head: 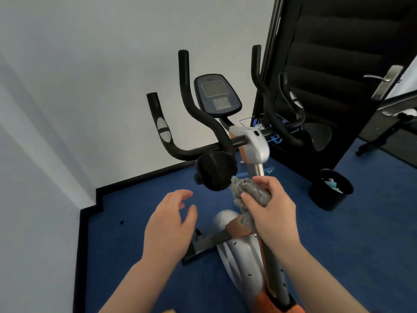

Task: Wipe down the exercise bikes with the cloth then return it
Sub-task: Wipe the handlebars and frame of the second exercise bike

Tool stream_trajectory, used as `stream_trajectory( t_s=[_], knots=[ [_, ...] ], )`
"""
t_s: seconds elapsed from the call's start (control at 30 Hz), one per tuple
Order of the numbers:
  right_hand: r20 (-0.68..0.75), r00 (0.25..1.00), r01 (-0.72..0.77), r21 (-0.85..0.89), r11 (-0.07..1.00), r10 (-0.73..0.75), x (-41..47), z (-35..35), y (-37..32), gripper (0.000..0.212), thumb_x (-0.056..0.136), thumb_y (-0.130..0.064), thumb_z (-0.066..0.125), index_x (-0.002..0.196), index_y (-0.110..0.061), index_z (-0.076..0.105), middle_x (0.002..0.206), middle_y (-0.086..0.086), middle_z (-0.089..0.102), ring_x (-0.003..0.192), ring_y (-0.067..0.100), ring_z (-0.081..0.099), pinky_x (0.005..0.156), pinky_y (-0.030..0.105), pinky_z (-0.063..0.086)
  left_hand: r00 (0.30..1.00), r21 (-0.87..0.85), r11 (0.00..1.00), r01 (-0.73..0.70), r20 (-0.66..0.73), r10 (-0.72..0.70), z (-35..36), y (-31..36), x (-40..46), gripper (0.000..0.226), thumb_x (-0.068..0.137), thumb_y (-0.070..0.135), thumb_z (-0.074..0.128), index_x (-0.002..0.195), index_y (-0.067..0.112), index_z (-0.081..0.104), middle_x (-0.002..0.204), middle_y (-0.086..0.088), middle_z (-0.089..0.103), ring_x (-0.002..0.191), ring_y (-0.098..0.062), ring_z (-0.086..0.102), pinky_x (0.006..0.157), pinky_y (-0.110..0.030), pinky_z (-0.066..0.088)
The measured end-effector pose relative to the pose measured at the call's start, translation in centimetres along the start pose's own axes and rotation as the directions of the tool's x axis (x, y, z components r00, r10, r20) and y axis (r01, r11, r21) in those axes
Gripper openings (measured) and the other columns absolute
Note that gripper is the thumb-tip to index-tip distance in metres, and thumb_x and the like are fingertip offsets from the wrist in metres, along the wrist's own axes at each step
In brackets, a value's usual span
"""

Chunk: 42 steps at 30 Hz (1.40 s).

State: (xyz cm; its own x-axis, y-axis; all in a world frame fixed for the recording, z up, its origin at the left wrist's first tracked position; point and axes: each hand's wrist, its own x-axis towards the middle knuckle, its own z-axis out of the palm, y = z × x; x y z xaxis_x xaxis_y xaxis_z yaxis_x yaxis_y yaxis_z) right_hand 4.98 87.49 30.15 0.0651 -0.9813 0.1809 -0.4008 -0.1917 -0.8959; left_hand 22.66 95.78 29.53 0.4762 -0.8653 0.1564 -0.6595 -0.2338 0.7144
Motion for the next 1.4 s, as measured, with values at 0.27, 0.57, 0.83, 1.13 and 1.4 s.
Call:
stream_trajectory(
  t_s=[0.27,0.57,0.83,1.13,1.4],
  knots=[
    [-0.164,0.915,0.314,-0.283,0.906,-0.368,4.0,4.4,-2.5,0.035,0.081,-0.016,0.071,0.111,-0.03,0.06,0.105,-0.021,0.06,0.102,-0.003,0.054,0.085,0.012,0.043,0.982,-0.107,0.986,-0.126,0.129,0.139,-1.3,-1.9,6.1,0.027,0.092,0.035,0.053,0.118,0.04,0.053,0.104,0.031,0.054,0.072,0.019,0.047,0.064,-0.011,0.036],
    [0.087,0.942,0.334,-0.217,0.917,-0.323,5.3,8.7,-2.6,0.035,0.082,-0.007,0.069,0.112,-0.025,0.069,0.111,-0.02,0.065,0.107,0.001,0.057,0.095,0.026,0.047,0.913,-0.302,0.923,-0.238,0.256,0.318,0.3,-2.9,11.8,0.036,0.097,0.039,0.036,0.13,0.036,0.048,0.121,0.021,0.059,0.109,0.004,0.055,0.091,-0.028,0.049],
    [0.132,0.979,0.167,-0.082,0.983,-0.155,6.1,8.2,-4.7,0.028,0.088,-0.017,0.065,0.11,-0.034,0.068,0.103,-0.025,0.067,0.1,-0.007,0.061,0.085,0.01,0.047,0.942,-0.486,0.86,-0.153,0.192,0.276,1.4,-2.8,12.4,0.027,0.102,0.025,0.036,0.111,0.04,0.057,0.099,0.021,0.066,0.094,-0.003,0.063,0.077,-0.016,0.047],
    [0.244,0.926,0.348,-0.266,0.899,-0.287,5.4,5.2,-3.6,0.026,0.078,-0.017,0.074,0.1,-0.03,0.073,0.098,-0.02,0.07,0.098,-0.003,0.059,0.088,0.02,0.048,0.958,-0.51,0.855,-0.092,0.189,0.216,2.2,-1.9,12.1,0.02,0.099,0.029,0.043,0.109,0.037,0.058,0.1,0.026,0.065,0.096,0.004,0.061,0.077,-0.009,0.045],
    [0.489,0.729,0.683,-0.568,0.459,-0.479,7.4,5.9,-1.7,0.047,0.071,-0.004,0.072,0.118,-0.009,0.066,0.115,0.003,0.067,0.093,0.024,0.06,0.074,0.039,0.054,0.959,-0.525,0.851,-0.009,0.237,0.156,3.6,-1.4,11.8,0.019,0.099,0.033,0.042,0.108,0.042,0.055,0.097,0.026,0.066,0.091,0.005,0.062,0.073,-0.014,0.046]
  ],
)
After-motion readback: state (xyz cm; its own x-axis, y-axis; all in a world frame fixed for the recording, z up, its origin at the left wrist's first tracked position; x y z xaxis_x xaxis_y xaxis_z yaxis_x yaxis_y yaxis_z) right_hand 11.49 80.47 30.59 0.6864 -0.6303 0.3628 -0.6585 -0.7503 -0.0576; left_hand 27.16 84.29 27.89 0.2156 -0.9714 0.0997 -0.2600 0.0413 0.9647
